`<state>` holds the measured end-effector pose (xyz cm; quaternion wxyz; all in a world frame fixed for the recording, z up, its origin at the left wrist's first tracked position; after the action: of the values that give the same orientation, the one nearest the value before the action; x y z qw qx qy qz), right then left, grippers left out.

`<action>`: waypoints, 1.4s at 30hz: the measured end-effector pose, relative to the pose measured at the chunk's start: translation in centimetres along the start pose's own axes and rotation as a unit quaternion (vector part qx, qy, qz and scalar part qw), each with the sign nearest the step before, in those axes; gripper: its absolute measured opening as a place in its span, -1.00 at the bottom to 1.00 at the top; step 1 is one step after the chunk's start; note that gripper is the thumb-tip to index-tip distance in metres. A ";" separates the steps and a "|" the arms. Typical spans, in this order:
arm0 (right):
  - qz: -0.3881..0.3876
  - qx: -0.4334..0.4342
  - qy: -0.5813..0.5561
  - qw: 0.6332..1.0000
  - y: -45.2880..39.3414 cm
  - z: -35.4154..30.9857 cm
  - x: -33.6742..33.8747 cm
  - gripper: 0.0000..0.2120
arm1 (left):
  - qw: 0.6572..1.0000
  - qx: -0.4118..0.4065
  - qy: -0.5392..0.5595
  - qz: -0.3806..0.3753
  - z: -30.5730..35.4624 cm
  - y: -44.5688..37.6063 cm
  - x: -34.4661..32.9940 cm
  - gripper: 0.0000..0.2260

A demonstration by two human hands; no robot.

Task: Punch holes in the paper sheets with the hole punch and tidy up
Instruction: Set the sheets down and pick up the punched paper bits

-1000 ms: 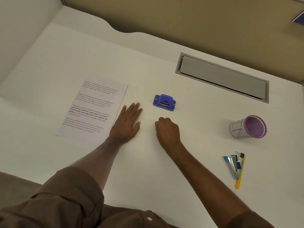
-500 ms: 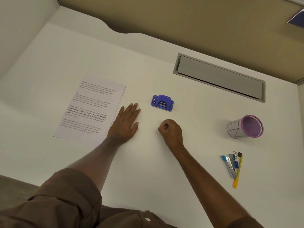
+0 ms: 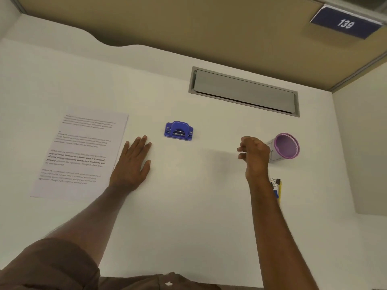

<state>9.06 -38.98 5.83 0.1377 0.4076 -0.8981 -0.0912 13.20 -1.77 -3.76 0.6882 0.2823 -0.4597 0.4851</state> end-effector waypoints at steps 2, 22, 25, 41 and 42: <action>0.082 0.061 0.072 0.992 -1.6 -2.7 4.6 -0.87 | 1.000 -0.004 0.000 0.009 -0.2 0.0 -0.2 -0.47; 0.149 0.095 0.408 0.896 -5.8 -6.0 13.2 -0.85 | 1.000 0.004 0.006 -0.010 -0.4 -0.1 -0.4 -0.44; 0.144 0.081 0.407 0.898 -6.2 -5.9 13.3 -0.87 | 1.000 0.005 0.002 -0.009 -0.4 -0.2 -0.4 -0.44; -0.173 0.261 0.405 0.859 6.1 0.7 -8.1 -0.91 | 1.000 0.000 -0.005 -0.010 -0.1 -0.1 0.0 -0.46; -0.206 0.253 0.431 0.841 7.2 2.4 -9.8 -0.90 | 1.000 -0.001 -0.004 -0.010 -0.1 -0.1 0.0 -0.46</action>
<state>9.39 -26.79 3.86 0.3814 0.6018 -0.6354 0.2979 13.31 -1.75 -3.78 0.6914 0.2883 -0.4602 0.4765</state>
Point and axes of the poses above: each hand's wrist, its own y-axis away from the middle knuckle, its own x-axis out of the back of the hand, z = x × y, the point moved 8 cm from there along -y, towards the middle knuckle, and after that the axes turned 4 degrees about x, right-handed, at the moved point
